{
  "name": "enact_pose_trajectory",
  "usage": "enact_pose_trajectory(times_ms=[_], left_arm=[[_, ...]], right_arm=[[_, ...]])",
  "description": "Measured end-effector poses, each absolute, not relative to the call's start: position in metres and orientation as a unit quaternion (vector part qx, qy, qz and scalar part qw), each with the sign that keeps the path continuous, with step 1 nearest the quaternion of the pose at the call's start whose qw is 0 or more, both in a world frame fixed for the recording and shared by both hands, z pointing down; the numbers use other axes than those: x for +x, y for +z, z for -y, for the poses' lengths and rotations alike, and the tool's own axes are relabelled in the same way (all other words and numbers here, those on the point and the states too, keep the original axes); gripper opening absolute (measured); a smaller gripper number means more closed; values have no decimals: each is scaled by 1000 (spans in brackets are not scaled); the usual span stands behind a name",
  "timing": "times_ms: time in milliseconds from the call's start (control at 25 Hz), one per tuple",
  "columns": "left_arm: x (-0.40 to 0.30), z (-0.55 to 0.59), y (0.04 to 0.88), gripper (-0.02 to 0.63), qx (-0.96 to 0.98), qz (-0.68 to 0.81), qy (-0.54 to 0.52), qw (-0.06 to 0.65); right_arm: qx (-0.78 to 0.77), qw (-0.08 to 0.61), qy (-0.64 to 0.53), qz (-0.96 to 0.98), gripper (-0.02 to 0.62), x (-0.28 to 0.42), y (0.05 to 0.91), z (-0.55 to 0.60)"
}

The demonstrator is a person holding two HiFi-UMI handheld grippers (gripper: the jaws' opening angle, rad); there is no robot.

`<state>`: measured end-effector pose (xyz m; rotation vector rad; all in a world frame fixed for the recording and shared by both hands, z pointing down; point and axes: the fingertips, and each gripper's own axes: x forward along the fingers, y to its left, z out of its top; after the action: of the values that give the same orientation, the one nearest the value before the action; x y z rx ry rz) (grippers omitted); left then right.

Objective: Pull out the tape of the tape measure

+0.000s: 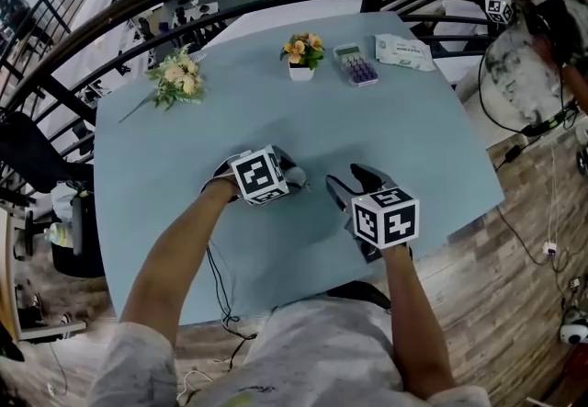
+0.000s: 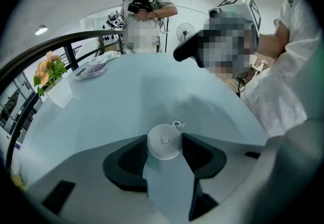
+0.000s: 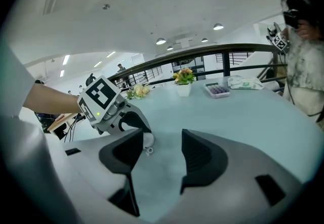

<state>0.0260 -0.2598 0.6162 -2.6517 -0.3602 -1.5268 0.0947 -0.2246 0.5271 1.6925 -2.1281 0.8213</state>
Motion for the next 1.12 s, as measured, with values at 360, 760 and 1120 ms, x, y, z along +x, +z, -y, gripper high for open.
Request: enact_pose_trajectory(times_ms=[360,760,1120], left_arm=[[33,251,599,212,-869,88,-487,11],[39,249,558,212,-882,41,-470,2],[44,253,513,212,-894,-12,-448,6]], right_arm=[[587,125,288,746,229,102,518,219],[578,75,297,757,229,110,497,216],[563,11,310,766,229,112,473,219]])
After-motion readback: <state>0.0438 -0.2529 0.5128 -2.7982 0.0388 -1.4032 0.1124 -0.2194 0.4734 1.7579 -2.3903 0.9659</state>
